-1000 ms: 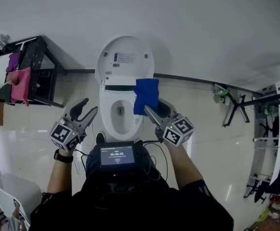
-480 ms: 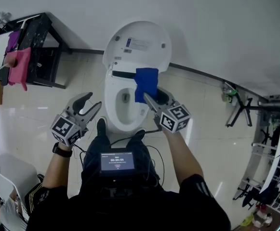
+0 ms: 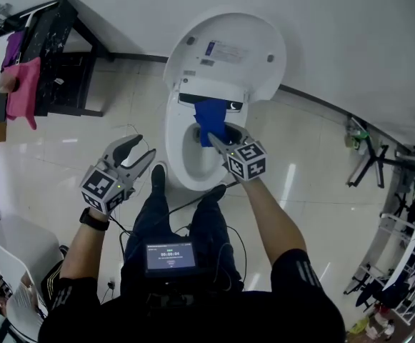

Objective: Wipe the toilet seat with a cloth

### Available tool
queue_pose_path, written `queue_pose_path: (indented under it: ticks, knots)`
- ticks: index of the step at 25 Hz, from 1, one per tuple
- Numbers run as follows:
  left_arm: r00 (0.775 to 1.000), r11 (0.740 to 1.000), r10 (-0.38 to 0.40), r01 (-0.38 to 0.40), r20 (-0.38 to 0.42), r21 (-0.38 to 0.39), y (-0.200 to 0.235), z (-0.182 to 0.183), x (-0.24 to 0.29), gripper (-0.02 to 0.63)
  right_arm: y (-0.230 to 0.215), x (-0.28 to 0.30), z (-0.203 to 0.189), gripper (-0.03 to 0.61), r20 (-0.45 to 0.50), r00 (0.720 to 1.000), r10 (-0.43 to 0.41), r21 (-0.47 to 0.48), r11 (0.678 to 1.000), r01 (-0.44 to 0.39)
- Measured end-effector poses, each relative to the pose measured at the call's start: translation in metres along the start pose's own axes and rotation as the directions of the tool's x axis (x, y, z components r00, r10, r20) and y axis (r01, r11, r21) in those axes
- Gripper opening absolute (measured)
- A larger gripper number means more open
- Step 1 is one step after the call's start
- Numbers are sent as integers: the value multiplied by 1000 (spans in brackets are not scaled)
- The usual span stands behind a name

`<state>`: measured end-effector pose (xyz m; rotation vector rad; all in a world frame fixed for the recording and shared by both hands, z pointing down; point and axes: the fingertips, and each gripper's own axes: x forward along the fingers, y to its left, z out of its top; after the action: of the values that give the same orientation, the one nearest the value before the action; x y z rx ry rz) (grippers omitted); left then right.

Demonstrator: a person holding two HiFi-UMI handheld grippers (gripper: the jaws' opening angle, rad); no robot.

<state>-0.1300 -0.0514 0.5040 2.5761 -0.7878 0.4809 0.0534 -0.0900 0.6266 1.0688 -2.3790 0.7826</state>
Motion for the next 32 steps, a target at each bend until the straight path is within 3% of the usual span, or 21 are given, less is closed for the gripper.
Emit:
queue_pose_path:
  ticks: [7, 11, 14, 18, 22, 27, 32]
  knots:
    - [999, 999, -1, -1, -48, -44, 25, -44, 24, 201, -19, 108, -62, 206, -150, 988, 23, -25, 999, -27]
    - [999, 995, 30, -32, -30, -92, 34, -59, 34, 201, -35, 170, -97, 206, -225, 974, 21, -45, 998, -32]
    - [999, 998, -1, -2, -46, -62, 40, -83, 39, 201, -46, 209, -116, 206, -258, 966, 14, -26, 999, -22]
    - [998, 993, 31, -37, -55, -110, 54, -94, 41, 201, -56, 253, -142, 204, -335, 942, -5, -90, 996, -27]
    - [997, 993, 54, -59, -51, -107, 72, -101, 43, 201, -57, 280, -163, 204, -422, 905, -44, -181, 983, -36]
    - [997, 990, 62, -68, -49, -123, 81, -107, 42, 201, -47, 299, -186, 209, -462, 886, -50, -248, 966, -75]
    - [996, 987, 63, -70, -56, -145, 77, -112, 41, 201, -25, 295, -212, 210, -546, 837, 13, -250, 952, -177]
